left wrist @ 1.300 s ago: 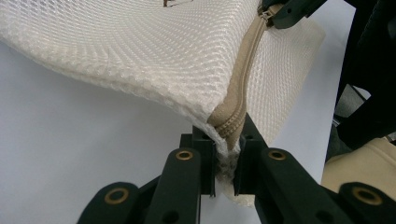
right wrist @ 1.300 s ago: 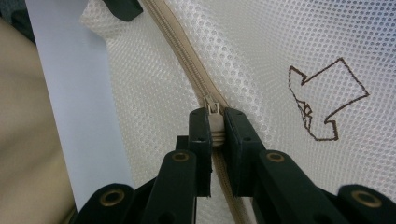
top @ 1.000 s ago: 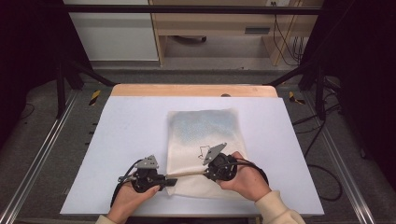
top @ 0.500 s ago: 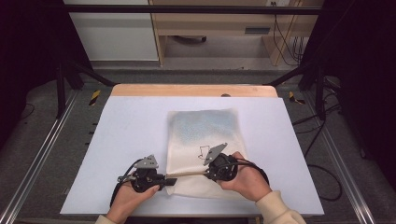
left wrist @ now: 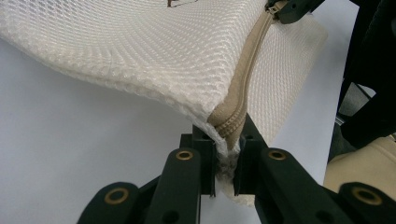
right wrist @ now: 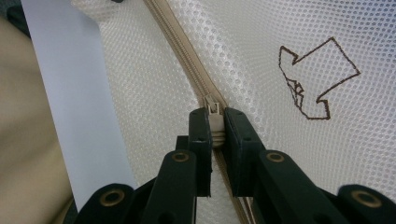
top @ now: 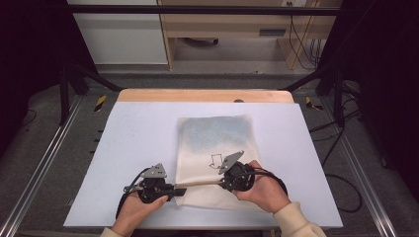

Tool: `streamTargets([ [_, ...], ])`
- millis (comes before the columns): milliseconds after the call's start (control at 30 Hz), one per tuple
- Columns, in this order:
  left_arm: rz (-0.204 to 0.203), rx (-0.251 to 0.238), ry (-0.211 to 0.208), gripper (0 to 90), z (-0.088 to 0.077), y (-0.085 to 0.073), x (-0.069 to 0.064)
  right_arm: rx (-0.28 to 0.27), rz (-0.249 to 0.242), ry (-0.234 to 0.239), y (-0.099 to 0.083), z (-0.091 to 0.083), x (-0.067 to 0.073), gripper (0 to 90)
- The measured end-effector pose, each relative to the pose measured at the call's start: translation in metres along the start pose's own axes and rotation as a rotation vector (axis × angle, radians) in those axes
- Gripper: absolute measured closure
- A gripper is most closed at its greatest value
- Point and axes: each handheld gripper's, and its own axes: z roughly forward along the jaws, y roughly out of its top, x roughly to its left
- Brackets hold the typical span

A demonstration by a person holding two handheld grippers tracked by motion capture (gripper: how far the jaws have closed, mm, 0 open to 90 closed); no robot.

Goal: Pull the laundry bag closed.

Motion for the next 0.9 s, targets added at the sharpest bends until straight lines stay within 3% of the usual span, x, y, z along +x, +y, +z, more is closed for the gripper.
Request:
streamTargets([
  [900,0.001,0.004,0.009,82.0,-0.001,-0.001,0.001,-0.017,0.045,-0.014,-0.022,-0.009,-0.007,82.1],
])
